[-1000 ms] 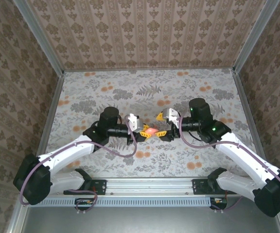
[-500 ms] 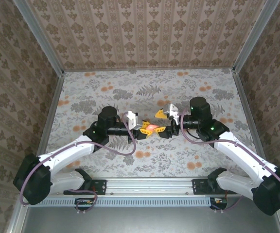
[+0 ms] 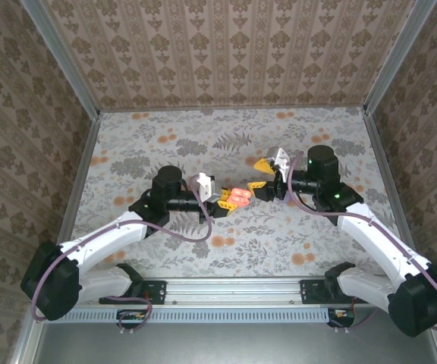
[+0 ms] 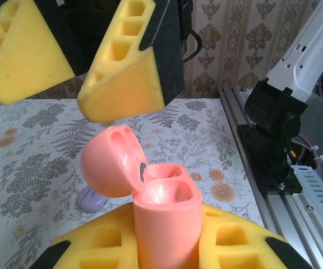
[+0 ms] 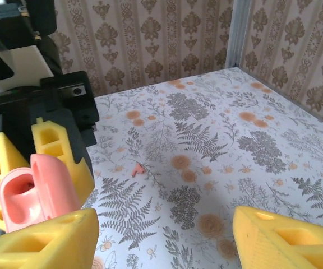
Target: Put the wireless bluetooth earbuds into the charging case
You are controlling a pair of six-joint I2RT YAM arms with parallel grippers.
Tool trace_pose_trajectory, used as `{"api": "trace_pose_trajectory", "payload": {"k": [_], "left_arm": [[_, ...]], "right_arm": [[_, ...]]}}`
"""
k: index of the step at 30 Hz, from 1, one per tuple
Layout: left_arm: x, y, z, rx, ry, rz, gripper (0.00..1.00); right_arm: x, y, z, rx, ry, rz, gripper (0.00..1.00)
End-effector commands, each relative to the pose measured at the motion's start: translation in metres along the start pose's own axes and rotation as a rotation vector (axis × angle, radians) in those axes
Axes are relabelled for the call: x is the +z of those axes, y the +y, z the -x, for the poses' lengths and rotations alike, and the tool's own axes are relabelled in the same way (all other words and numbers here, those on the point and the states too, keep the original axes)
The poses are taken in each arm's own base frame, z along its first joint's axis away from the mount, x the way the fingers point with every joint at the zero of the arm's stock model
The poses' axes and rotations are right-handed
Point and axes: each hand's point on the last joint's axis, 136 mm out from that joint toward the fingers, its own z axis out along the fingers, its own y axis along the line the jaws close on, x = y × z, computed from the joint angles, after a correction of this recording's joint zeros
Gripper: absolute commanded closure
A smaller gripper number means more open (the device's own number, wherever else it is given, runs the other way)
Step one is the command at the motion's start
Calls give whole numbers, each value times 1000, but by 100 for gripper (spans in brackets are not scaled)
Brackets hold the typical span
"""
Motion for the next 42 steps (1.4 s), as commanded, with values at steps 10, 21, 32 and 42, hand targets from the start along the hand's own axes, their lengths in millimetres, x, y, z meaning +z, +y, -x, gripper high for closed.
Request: {"api": "trace_pose_trajectory", "payload": {"k": [10,21,32,42], "left_arm": [[-26,41,-8,-114,-26,238,84],[-103,111,-46,-394,18,725,85],[-212,124,-80,-608,25,1108,85],[-271,124,-103,-733,16,1276,85]], "right_arm": [[-5,-23,25,245,47,-113,38],[22,-29,-9,512,311,-270,45],[97,-11,-54,881,569,-289,52],[188,19,-87,857,749,-264,53]]}}
